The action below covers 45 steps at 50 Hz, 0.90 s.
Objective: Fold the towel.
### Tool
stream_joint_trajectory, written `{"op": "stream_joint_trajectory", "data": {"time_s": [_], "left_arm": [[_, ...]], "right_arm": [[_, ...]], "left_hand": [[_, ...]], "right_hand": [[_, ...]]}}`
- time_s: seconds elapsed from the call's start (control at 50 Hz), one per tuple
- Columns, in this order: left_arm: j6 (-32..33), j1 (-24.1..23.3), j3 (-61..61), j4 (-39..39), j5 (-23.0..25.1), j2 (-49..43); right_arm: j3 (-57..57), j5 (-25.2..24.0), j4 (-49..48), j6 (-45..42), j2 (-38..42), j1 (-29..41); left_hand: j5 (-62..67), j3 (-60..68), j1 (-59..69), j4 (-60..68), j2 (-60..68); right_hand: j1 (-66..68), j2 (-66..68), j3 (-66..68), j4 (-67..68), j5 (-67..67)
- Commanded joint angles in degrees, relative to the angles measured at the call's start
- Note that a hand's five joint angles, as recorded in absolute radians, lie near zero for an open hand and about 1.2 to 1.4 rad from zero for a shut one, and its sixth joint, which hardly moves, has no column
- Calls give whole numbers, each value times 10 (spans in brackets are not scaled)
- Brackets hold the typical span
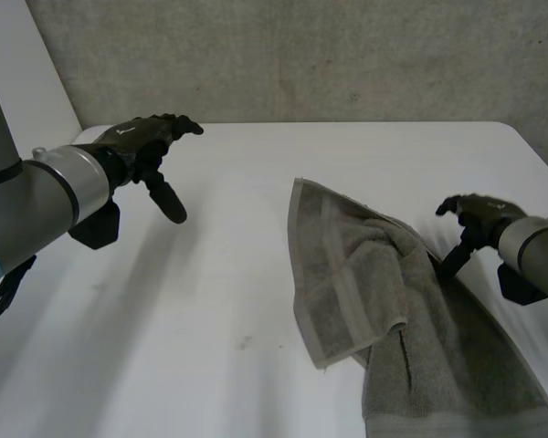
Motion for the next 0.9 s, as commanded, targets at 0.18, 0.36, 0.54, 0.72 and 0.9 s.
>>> {"op": "stream_joint_trajectory", "data": {"time_s": [0.18, 0.36, 0.54, 0.72, 0.9], "left_arm": [[2, -4, -9, 0, -3, 4], [3, -5, -12, 1, -3, 7], [-2, -15, -9, 29, -8, 1], [-14, -67, 67, 172, -5, -83], [-12, -118, 159, 173, 37, -213]], "right_arm": [[6, -2, -90, -4, 79, 1], [5, -2, -121, -6, 92, 2], [14, -44, -129, -23, -57, 15], [32, -112, -43, -88, -164, 91], [66, -106, 21, -203, -221, 167]], "left_hand": [[-6, 12, 9, 11, 11], [-8, 11, 7, 10, 9], [-9, 9, 5, 8, 7], [-1, 17, 14, 16, 16], [2, 21, 17, 20, 19]], "right_hand": [[257, 238, 239, 237, 236], [668, 649, 650, 648, 647], [669, 649, 651, 649, 648], [669, 649, 651, 649, 648], [669, 649, 651, 649, 648]]}}
